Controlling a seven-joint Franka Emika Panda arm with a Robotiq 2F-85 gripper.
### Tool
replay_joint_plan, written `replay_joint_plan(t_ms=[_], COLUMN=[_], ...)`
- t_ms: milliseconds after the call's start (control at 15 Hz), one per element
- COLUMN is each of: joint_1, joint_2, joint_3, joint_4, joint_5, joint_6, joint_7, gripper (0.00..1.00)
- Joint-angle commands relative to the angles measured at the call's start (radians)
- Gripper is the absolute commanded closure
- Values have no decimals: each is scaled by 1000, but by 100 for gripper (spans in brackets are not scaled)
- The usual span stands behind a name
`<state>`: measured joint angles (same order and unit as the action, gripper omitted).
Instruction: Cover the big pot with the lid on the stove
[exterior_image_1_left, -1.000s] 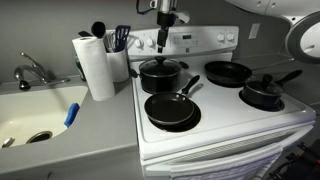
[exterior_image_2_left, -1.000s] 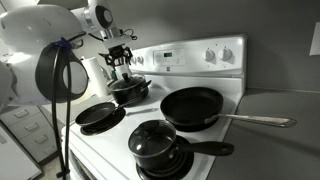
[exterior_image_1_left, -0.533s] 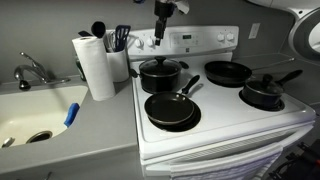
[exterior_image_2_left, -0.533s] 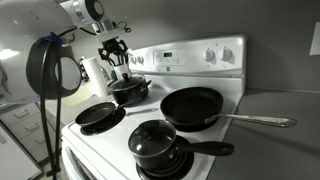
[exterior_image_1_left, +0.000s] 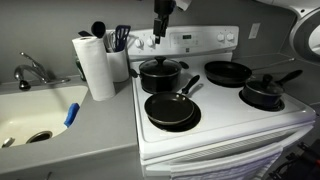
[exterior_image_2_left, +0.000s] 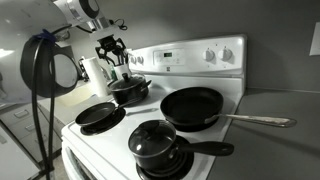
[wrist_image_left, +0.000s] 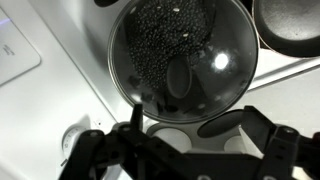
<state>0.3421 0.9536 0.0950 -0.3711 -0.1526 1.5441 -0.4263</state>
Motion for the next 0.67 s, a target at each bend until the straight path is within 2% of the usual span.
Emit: replay_joint_plan(t_ms=[0,600], joint_1=[6,2], joint_2=[-36,-36], joint_3=[-19,-3], joint_4=[-34,-26], joint_5=[30,111], joint_6=[-94,-166], joint_7=[91,262], gripper=[0,0])
